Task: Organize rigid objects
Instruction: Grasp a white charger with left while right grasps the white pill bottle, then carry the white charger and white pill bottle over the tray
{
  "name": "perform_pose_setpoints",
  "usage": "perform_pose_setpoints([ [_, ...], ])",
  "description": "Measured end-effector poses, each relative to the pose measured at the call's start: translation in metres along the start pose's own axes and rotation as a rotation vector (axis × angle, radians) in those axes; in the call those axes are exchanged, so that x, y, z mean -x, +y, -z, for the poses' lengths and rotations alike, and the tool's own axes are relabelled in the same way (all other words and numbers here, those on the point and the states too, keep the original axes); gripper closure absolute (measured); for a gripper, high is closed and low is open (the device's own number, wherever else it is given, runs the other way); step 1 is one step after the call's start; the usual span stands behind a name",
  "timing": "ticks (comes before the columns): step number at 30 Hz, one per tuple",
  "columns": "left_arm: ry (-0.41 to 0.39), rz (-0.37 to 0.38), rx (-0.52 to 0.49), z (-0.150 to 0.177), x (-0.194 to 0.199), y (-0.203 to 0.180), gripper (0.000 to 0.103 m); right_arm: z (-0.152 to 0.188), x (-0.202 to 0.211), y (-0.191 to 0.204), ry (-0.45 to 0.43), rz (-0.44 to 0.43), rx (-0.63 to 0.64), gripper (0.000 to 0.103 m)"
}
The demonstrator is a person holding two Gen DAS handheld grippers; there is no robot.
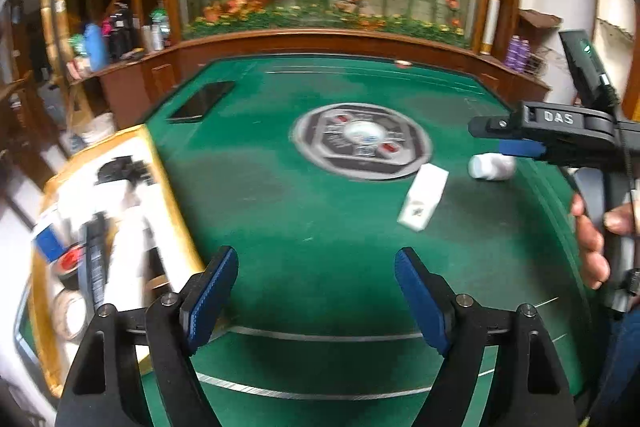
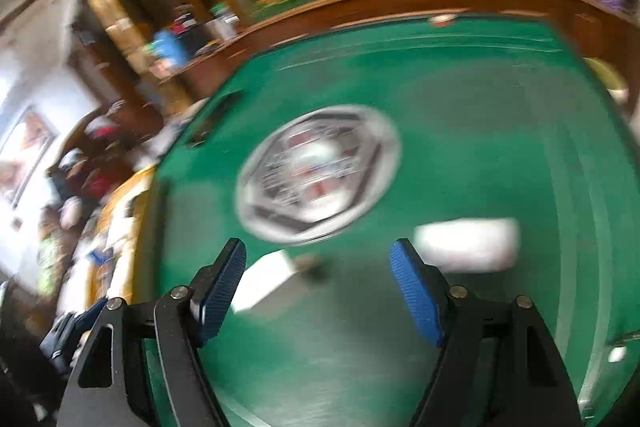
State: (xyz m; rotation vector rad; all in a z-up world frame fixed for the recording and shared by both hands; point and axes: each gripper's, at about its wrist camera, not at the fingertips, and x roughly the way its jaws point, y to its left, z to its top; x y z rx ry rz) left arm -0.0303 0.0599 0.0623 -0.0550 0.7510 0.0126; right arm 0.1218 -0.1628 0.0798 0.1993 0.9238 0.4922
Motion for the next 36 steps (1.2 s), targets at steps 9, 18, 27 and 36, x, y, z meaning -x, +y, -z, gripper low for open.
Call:
perform_pose_setpoints([
  [9, 0.115, 0.153, -0.135, -0.032, -0.062, -0.054, 0.013, -0.007, 0.004, -0.075, -0.035, 0.036, -0.253, 0.029],
  [18, 0.156, 0.143, -0.140, -0.042, -0.106, -0.074, 0.074, -0.003, -0.011, -0.090, 0.016, 0.096, -0.285, 0.029],
  [27, 0.133, 0.084, -0.066, -0.017, -0.088, -0.039, 0.077, 0.004, -0.024, -0.064, 0.055, 0.160, -0.162, 0.029],
  [36, 0.133, 0.074, -0.041, -0.010, -0.089, -0.028, 0.077, 0.010, -0.036, -0.057, 0.042, 0.278, -0.082, 0.039],
])
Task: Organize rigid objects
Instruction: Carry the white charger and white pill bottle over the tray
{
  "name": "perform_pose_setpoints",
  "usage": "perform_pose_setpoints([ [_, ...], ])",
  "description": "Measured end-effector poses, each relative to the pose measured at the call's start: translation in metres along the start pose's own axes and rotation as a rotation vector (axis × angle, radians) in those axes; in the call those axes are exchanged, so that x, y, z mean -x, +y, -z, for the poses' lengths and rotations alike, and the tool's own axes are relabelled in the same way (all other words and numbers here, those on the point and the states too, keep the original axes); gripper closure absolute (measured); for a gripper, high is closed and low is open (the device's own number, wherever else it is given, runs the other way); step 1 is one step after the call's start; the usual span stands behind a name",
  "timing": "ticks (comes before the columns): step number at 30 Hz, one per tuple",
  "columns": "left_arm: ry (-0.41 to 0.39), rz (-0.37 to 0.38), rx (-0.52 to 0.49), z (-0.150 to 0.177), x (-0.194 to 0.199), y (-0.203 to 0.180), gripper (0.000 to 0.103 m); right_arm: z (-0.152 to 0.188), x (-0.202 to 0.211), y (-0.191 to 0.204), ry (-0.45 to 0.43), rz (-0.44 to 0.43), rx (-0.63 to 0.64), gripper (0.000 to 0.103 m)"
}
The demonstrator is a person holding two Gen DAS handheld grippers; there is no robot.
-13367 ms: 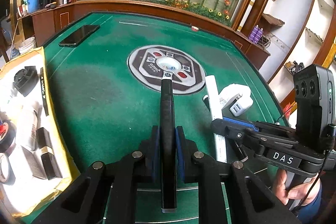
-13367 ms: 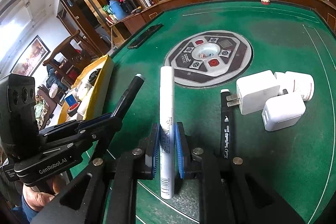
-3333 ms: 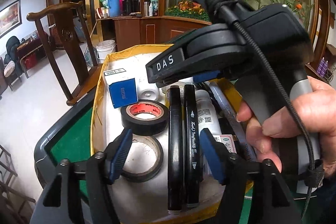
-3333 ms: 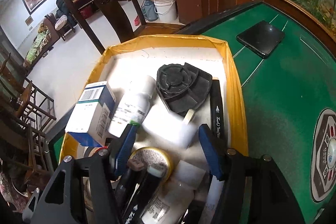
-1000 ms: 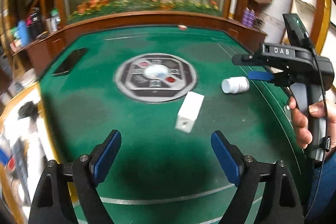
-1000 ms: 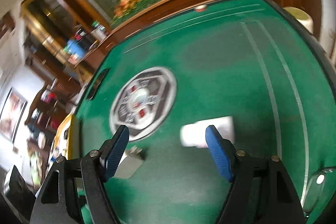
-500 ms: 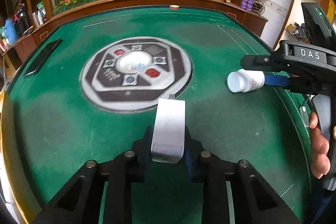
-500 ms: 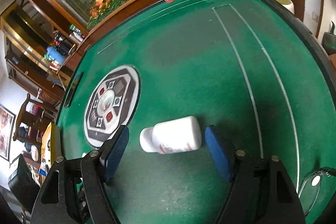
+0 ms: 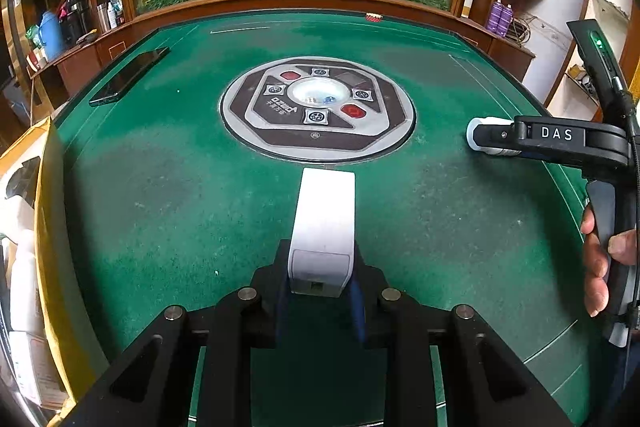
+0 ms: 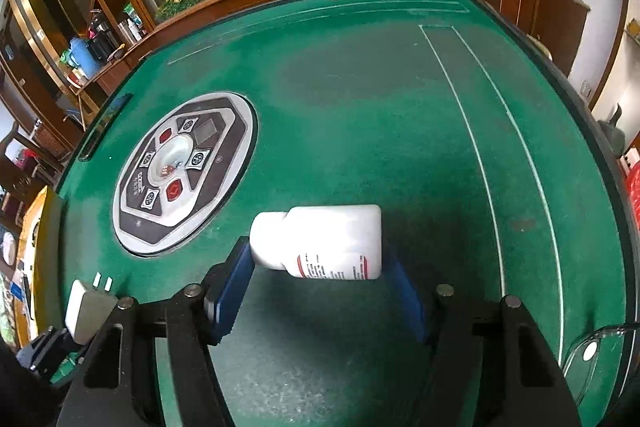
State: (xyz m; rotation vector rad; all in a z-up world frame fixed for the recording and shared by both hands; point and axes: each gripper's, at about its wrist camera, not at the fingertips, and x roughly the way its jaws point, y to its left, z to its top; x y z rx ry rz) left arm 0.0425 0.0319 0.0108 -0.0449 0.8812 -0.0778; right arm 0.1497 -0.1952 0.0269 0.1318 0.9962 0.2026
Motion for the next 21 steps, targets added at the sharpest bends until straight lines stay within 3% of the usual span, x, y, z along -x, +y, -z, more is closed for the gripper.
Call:
perform_pose_setpoints([
  [3, -0.001, 0.011, 0.010, 0.000, 0.000, 0.002, 0.077, 0.002, 0.002, 0.006, -0.007, -0.029, 0.021, 0.039],
  [9, -0.009, 0.006, 0.027, 0.001, 0.001, 0.004, 0.077, 0.013, 0.012, 0.037, -0.015, -0.166, 0.108, 0.039],
  [21, -0.033, -0.041, -0.010, 0.003, 0.007, -0.003, 0.077, 0.017, 0.020, 0.053, -0.010, -0.209, 0.147, 0.039],
])
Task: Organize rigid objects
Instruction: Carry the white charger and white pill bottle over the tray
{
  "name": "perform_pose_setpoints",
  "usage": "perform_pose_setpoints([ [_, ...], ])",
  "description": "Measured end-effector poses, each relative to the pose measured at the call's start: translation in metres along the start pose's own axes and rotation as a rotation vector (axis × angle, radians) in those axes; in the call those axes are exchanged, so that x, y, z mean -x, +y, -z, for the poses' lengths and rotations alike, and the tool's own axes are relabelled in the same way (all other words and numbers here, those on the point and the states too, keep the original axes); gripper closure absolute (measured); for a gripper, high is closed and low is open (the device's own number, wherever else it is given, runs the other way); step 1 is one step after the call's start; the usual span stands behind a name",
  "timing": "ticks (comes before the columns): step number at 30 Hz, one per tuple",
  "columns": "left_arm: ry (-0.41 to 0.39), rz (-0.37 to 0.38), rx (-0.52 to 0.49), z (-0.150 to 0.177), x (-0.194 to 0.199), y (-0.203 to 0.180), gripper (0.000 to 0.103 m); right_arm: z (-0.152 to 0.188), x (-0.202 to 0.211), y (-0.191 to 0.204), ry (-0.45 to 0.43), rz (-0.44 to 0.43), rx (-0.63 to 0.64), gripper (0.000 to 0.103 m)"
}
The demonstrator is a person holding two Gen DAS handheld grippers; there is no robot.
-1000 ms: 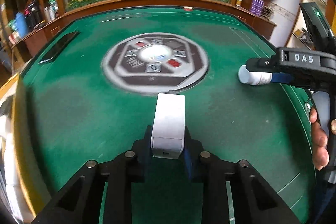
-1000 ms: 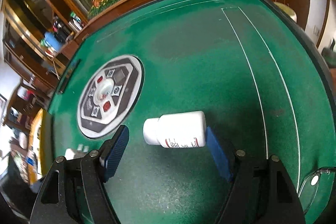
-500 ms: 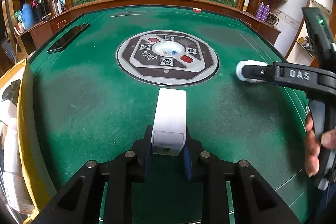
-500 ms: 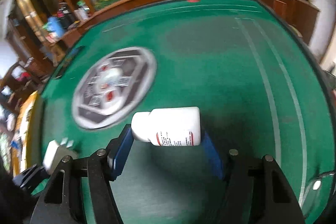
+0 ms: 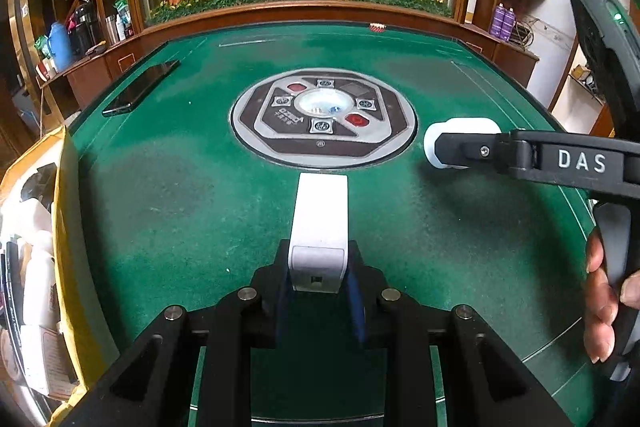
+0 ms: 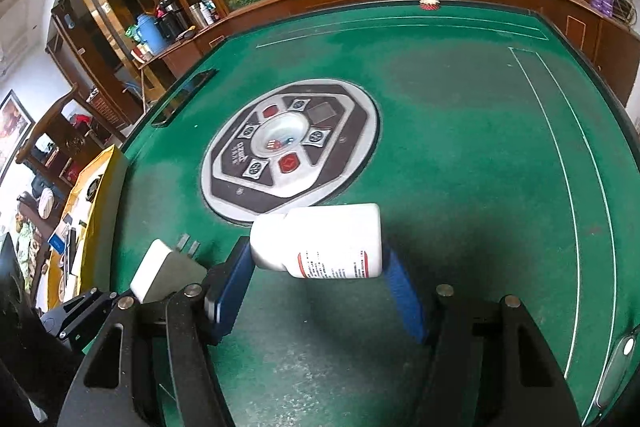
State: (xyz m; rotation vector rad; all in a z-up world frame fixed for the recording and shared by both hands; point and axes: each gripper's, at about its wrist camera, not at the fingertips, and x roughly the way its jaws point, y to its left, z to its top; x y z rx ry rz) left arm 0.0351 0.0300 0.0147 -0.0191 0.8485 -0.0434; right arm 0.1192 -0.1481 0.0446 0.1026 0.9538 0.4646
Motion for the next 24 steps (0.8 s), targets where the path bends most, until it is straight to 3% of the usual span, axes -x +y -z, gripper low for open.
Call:
perform_pose_setpoints([
  [5, 0.038, 0.007, 0.004, -0.010, -0.011, -0.001, 0.073, 0.001, -0.004, 0.006, 0.010, 0.000, 0.017, 0.039],
  [7, 0.065, 0.002, 0.013, -0.016, -0.019, -0.001, 0.051, 0.001, -0.004, 0.005, 0.011, 0.000, 0.012, 0.039],
  [9, 0.063, 0.011, 0.012, -0.019, -0.024, -0.002, 0.048, 0.001, -0.004, 0.004, 0.009, 0.005, 0.005, 0.039],
  [12, 0.045, -0.001, -0.008, -0.019, -0.024, -0.003, 0.080, 0.000, -0.004, 0.002, 0.010, 0.006, 0.001, 0.039],
  [24, -0.002, 0.025, 0.057, -0.002, 0.012, 0.018, 0.080, 0.004, 0.000, 0.012, 0.001, -0.020, 0.036, 0.039],
])
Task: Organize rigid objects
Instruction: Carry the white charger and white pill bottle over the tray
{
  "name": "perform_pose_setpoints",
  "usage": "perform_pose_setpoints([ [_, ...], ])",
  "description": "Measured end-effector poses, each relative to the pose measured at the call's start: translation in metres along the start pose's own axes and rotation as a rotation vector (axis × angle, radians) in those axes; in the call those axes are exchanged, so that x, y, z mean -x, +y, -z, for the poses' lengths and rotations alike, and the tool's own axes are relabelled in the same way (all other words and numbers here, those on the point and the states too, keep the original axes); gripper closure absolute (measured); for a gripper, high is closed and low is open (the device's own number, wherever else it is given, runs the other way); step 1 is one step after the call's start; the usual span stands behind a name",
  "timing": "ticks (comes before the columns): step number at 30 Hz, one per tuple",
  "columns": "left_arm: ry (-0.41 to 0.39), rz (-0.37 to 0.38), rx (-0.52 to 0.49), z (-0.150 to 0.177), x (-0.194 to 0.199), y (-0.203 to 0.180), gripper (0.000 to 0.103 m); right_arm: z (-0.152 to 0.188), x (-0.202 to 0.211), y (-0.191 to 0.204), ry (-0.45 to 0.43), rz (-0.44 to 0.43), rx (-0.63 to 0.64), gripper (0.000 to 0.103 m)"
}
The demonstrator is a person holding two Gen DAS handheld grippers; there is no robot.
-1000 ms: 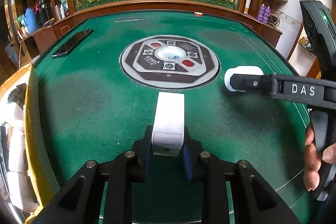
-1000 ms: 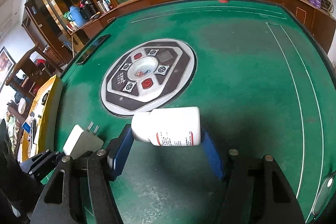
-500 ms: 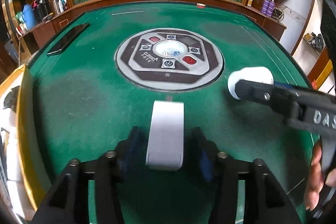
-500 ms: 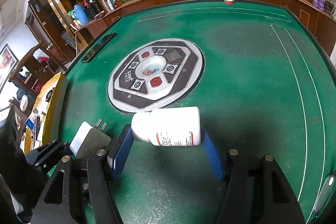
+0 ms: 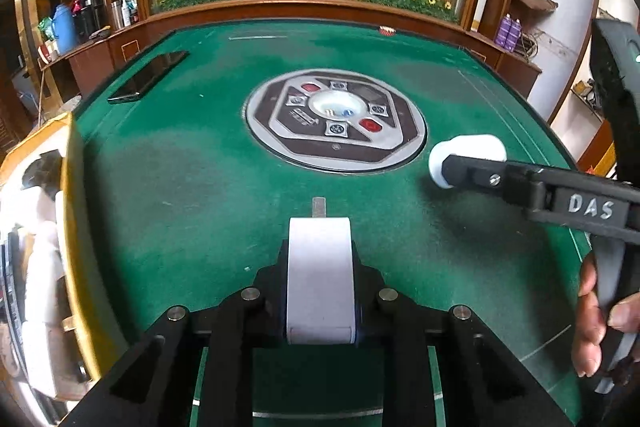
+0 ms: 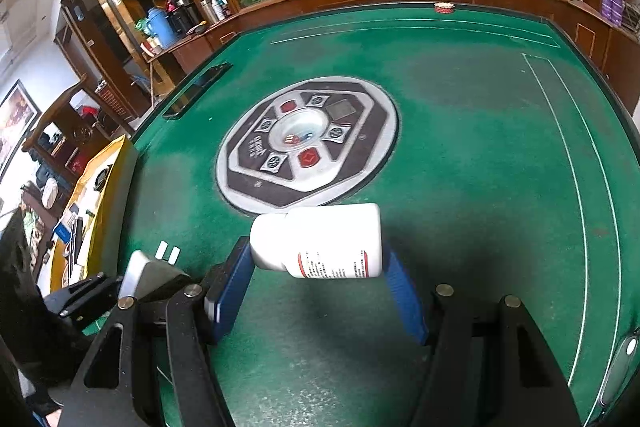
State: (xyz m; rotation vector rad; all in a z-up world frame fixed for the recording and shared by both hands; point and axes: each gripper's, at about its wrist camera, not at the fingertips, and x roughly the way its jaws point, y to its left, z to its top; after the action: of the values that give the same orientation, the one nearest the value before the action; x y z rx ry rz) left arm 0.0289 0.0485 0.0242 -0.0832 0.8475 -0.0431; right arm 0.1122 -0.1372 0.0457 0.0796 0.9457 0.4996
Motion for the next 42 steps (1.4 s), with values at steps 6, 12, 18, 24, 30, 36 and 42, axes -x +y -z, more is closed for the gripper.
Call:
perform_pose_setpoints([
  [6, -0.041, -0.008, 0.022, 0.001, 0.021, 0.008, 0.080, 0.006, 0.000, 0.020, 0.004, -0.033, 0.066, 0.039],
  [12, -0.090, -0.039, 0.052, 0.003, 0.043, 0.026, 0.080, 0.011, 0.001, 0.035, -0.002, -0.067, 0.116, 0.039],
  [18, -0.111, -0.034, 0.103, 0.006, 0.056, 0.049, 0.080, 0.015, -0.001, 0.042, 0.004, -0.076, 0.131, 0.039],
  [24, -0.144, -0.045, 0.138, 0.009, 0.072, 0.064, 0.080, 0.016, -0.001, 0.045, 0.003, -0.089, 0.140, 0.039],
  [30, -0.187, -0.064, 0.168, 0.010, 0.092, 0.081, 0.080, 0.018, -0.001, 0.051, 0.004, -0.107, 0.153, 0.039],
  [36, -0.220, -0.089, 0.207, 0.016, 0.110, 0.102, 0.080, 0.022, -0.002, 0.064, 0.025, -0.151, 0.163, 0.039],
  [42, -0.256, -0.091, 0.271, 0.026, 0.128, 0.131, 0.080, 0.021, 0.005, 0.089, 0.015, -0.188, 0.203, 0.038],
])
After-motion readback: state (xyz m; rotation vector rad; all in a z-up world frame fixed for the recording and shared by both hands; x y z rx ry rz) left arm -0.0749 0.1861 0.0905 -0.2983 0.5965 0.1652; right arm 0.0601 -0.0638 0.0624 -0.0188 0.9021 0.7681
